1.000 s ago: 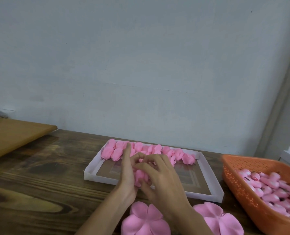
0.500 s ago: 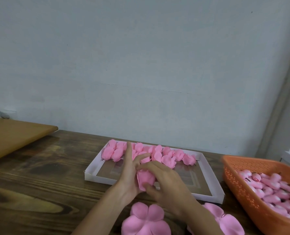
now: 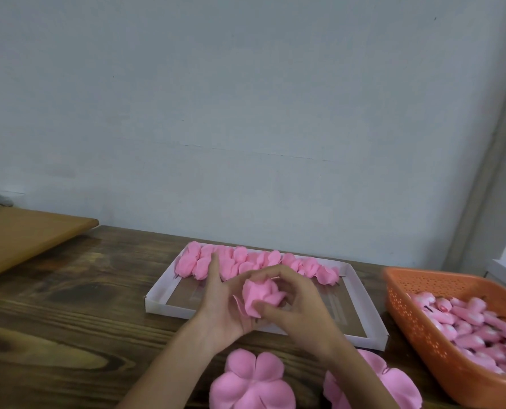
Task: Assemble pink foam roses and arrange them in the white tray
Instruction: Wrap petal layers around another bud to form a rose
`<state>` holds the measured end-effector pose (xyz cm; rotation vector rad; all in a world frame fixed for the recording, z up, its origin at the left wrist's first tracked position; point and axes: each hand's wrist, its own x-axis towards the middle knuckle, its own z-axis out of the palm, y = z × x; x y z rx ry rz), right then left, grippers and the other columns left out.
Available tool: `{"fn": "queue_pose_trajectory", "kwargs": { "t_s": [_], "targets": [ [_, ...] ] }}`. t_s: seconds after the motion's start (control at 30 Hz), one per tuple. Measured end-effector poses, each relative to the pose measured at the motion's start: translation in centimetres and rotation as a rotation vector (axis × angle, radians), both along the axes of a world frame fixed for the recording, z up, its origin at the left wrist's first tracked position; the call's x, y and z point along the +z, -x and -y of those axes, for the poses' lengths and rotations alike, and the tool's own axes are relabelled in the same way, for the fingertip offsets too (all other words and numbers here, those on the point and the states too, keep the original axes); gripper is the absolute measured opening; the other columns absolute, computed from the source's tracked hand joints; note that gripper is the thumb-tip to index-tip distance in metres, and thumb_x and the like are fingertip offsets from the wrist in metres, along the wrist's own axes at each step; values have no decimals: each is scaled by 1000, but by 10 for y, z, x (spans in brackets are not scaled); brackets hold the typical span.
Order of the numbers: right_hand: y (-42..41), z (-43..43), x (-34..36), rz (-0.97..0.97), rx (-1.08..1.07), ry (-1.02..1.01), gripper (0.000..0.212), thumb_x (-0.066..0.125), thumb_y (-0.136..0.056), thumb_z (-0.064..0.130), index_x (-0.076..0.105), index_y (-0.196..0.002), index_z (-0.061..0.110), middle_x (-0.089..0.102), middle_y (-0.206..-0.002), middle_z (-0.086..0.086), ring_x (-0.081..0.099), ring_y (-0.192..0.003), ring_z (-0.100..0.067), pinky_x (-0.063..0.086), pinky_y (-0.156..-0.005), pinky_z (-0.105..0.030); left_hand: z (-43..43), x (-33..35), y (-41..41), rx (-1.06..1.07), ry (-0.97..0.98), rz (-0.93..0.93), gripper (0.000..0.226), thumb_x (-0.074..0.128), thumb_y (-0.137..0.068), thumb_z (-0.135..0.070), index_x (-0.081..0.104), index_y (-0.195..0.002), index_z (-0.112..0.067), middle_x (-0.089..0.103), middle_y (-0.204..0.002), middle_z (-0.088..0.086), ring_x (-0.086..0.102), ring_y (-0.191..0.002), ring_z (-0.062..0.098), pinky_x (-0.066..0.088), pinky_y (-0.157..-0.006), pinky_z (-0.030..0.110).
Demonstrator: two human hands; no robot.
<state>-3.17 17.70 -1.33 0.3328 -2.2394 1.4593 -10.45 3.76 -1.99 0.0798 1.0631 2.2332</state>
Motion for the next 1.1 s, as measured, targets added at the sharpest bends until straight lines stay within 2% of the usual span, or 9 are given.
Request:
{"fn": "queue_pose_trajectory", "kwargs": {
  "t_s": [0.23,0.37,0.47,0.57,0.63,0.77,0.9,1.0,1.1],
  "targets": [
    [3,-6,2,-26,8,184,42,77,-79,-6,72,-105,26,73,-115,0,71,-107,-24,60,-87,-54,-2,-6,3,119,-2,83,104,26,-91,-88,67,-133,-2,68,-128,33,69,-113,53,63,-73,55],
    [2,-10,1,-48,2,236,41,77,-80,-10,71,-104,23,75,-110,-3,74,-102,-23,63,-78,-38,-6,-10,8,116,48,38,93,34,-97,-80,69,-127,1,75,-110,29,76,-76,40,61,-56,42],
    [3,-15,1,-50,-21,262,38,76,-81,-12,70,-106,16,76,-108,-5,75,-100,-26,63,-78,-34,-3,-8,12,46,97,-19,84,46,-98,-72,67,-127,4,77,-92,22,72,-62,31,58,-51,33],
    [3,-19,2,-45,-63,300,37,76,-82,-11,69,-109,12,76,-109,-8,74,-101,-29,63,-78,-36,3,-5,13,-25,100,-59,69,69,-89,-55,66,-124,5,75,-96,24,73,-70,35,60,-51,33],
    [3,-21,4,-35,-87,308,36,77,-83,-9,68,-110,12,76,-111,-8,73,-104,-30,62,-84,-47,6,-4,12,-54,72,-78,58,79,-83,-38,67,-120,5,75,-103,28,76,-83,41,63,-57,35],
    [2,-23,6,-46,-127,299,35,77,-83,-6,68,-108,17,76,-108,-6,73,-102,-29,59,-88,-57,6,-11,12,-48,94,-118,29,72,-94,-17,72,-113,6,75,-100,26,77,-82,37,63,-63,37],
    [3,-26,6,-82,-143,328,36,78,-84,-4,68,-107,22,77,-102,-7,74,-96,-28,63,-81,-46,5,-16,11,-108,289,-164,24,63,-102,-22,72,-99,0,70,-77,19,73,-66,34,60,-54,33],
    [2,-27,7,-115,-134,377,37,78,-85,-2,68,-108,25,77,-100,-7,76,-93,-27,62,-68,-31,6,-16,9,-247,345,-228,24,65,-98,-18,80,-86,-4,74,-84,23,76,-77,39,62,-61,35],
    [1,-30,9,-151,-141,412,38,78,-84,-3,68,-109,23,77,-104,-5,76,-93,-25,60,-65,-26,2,-19,9,-262,254,-242,26,57,-97,-2,82,-98,0,75,-93,25,77,-83,39,63,-66,35]
  ]
}}
